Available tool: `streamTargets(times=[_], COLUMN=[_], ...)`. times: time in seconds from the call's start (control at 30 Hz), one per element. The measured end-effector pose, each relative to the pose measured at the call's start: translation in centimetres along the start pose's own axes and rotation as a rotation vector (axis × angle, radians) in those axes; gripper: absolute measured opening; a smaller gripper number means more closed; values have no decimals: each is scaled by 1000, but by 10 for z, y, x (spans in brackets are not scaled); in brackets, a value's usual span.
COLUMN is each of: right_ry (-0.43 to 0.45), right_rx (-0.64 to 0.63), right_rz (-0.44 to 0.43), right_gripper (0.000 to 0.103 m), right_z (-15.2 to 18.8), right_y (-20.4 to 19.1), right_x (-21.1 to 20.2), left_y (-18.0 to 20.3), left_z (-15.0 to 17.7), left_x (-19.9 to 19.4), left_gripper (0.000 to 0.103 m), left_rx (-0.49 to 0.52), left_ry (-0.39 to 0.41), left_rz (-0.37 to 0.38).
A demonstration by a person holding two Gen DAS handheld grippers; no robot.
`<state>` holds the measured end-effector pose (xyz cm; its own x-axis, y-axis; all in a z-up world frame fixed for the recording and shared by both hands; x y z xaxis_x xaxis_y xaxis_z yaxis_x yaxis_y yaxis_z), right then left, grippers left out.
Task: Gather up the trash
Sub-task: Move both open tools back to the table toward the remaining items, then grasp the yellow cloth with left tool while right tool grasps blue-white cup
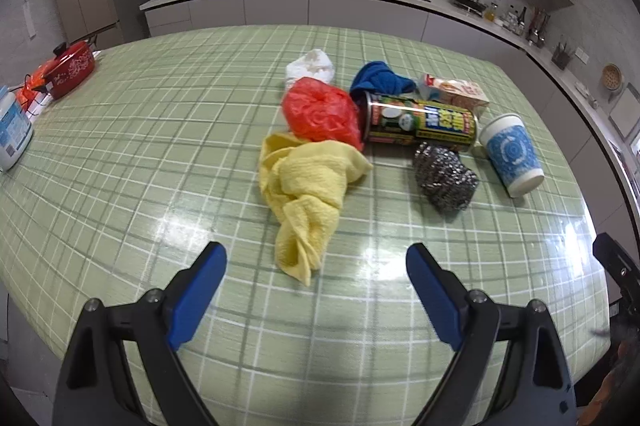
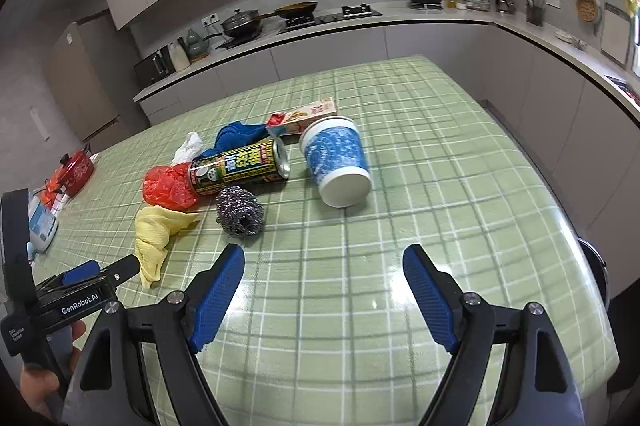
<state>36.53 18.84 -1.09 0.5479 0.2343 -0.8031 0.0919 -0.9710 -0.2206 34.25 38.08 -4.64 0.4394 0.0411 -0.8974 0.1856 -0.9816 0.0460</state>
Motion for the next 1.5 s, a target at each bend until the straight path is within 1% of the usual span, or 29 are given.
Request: streamTargets(times=[0.03,0.1,0.23,0.33,0.63,0.73,0.83,0.87,0.9,0.93,0.97,1.0,1.03,1.13,1.17,1.27,1.33,1.5], right_ry=[-2,-13,-5,-8,-45,-56,-66,-70,-72,-74,-76,-80,-84,-100,-106,-121,-144,-162], right_rx=[-4,-6,-24,-28,-33,-36,-41,-41,-41,-44,-45,-46,-46,-42,-39,-34,-43,-55], right_rz=[-5,-16,-19,-26,-30,-24,-22,-18,-16,-12,-4,1,3,15,17,21,18,11], right_gripper=[83,83,83,83,83,83,83,83,83,83,83,83,83,83,83,83,83,83], right_z=[-2,-7,-22,-31,-44,-49,-57,-61,-64,-68,-72,-75,-78,-88,-91,-97,-100,-102], right_y=[-2,-4,-4,-1,7,10,10,10,10,10,10,10,10,13,14,16,16,15], right_x=[3,9,14,18,44,53,64,68,72,78,82,87,92,107,112,126,137,151], left_y=[-1,-4,-2,-1,-7,-7,-8,-10,-10,-12,-15,-17,-18,-21,-21,-21,-23,-22], left_z=[-1,-4,-11,-17,-27,-29,-32,-33,-33,-34,-35,-36,-36,-37,-37,-38,-37,-38], left_x=[2,5,11,22,48,55,63,66,68,70,74,76,74,72,72,71,69,69], left_gripper=[92,92,92,92,92,92,91,88,80,75,63,60,58,53,49,44,42,37], left_rx=[-10,-14,-7,-8,-16,-7,-6,-8,-9,-9,-16,-20,-19,-22,-21,-23,-31,-29], left_ry=[-1,-6,-3,-24,-41,-42,-51,-53,-55,-60,-70,-76,-57,-54,-51,-46,-44,-40], left_rz=[-9,0,-25,-30,-82,-86,-73,-66,-61,-50,-40,-37,-37,-29,-26,-26,-21,-27])
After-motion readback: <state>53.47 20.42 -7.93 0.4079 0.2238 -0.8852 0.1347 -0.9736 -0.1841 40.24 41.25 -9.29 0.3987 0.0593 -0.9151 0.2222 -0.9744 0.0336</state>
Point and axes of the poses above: each gripper's, at about its wrist camera, not at the fingertips, and x roughly the way its jaws point, y to its right, z to its underside, the point moved 2 cm from there along x, roughly the way its jaws point, and after that the axes turned 10 degrees about -y, right-handed, at the moved point
